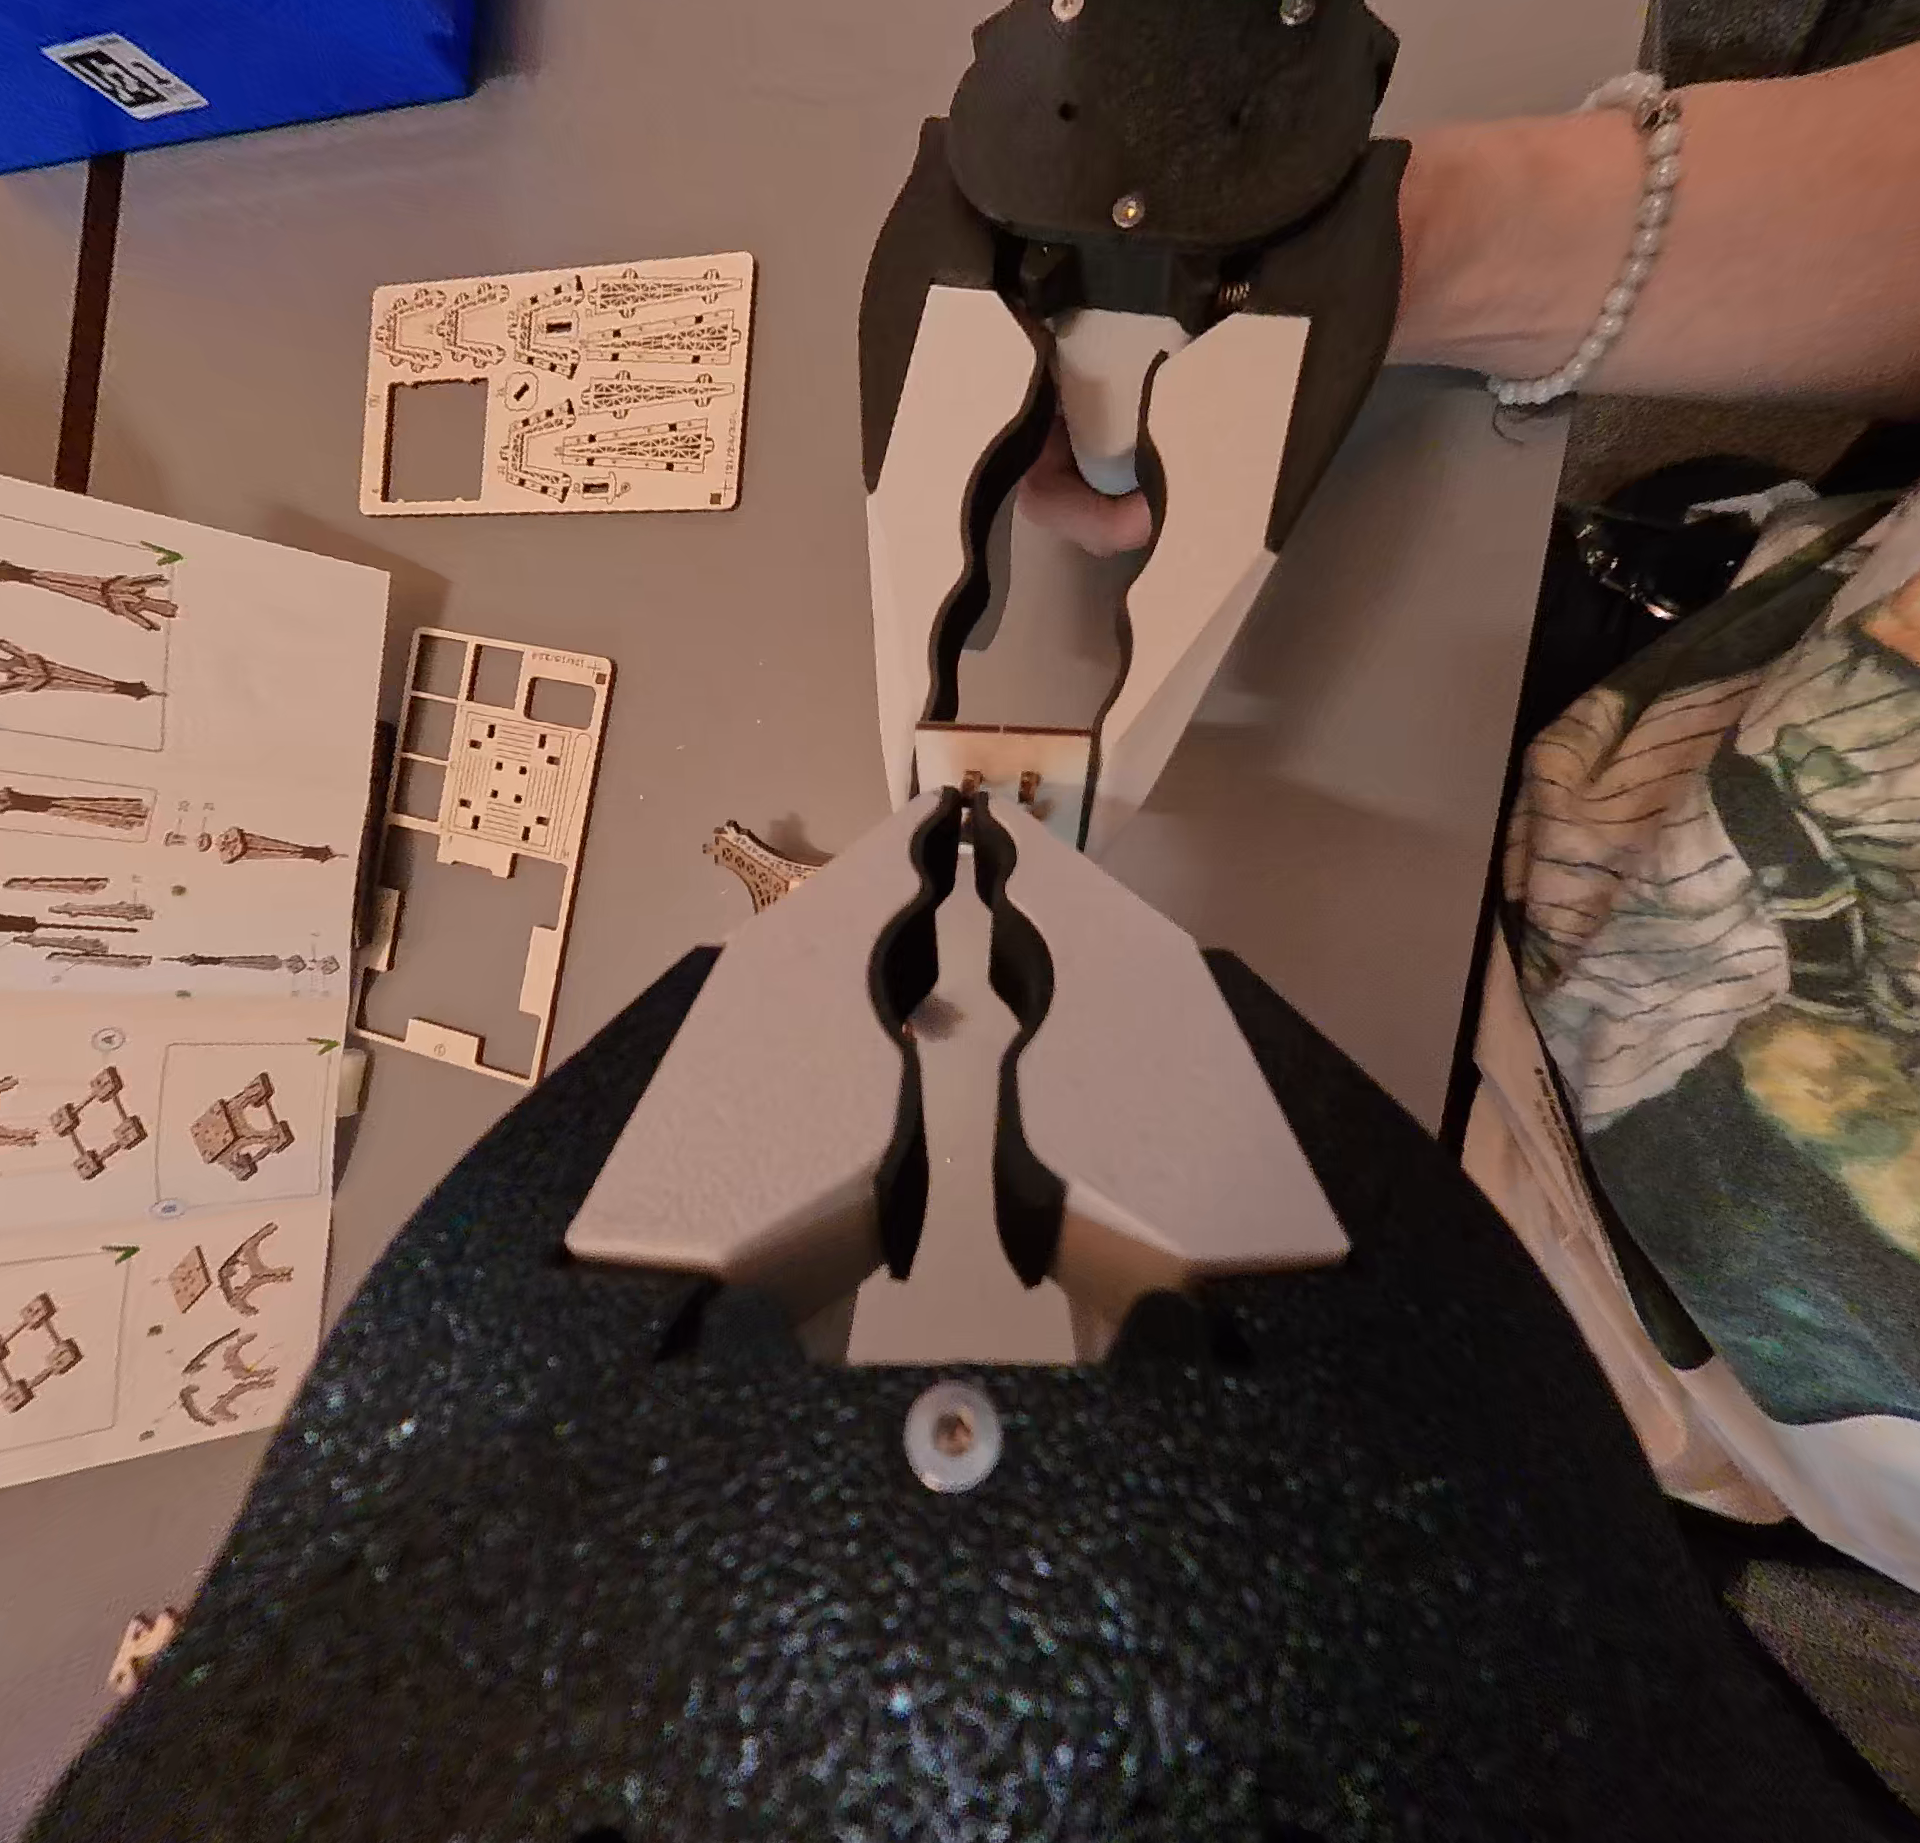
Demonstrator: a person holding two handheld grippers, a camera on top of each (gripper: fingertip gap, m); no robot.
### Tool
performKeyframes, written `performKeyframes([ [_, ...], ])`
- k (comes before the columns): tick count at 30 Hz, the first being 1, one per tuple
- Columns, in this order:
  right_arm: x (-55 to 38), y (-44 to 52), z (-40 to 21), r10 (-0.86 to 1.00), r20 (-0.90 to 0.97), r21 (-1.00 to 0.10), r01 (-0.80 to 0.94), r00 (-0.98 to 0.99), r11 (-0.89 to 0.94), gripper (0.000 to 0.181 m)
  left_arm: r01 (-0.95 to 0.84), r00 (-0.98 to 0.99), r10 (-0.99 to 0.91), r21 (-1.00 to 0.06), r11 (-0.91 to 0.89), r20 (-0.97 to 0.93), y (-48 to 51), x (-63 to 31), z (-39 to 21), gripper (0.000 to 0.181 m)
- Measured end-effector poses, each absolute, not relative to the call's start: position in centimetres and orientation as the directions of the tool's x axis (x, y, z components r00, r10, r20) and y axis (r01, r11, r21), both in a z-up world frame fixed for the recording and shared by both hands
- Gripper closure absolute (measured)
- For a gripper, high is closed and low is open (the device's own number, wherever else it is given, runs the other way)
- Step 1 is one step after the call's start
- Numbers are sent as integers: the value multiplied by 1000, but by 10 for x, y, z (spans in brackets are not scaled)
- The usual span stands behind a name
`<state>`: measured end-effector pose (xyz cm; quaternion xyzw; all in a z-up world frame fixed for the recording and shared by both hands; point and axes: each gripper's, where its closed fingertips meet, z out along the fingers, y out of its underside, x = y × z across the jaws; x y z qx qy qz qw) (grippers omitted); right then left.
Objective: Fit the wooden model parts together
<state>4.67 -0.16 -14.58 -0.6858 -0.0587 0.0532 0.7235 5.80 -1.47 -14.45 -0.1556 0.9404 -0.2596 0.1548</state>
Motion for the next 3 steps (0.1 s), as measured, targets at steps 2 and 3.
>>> performKeyframes([
  [2,48,-3,-144,157,6,-998,-5,988,70,151,-214,-902,-382,-558,802,-203,-17,58,-143,181],
  [3,48,-4,-143,157,2,-997,-10,988,73,151,-212,-900,-383,-559,801,-209,-17,59,-142,181],
])
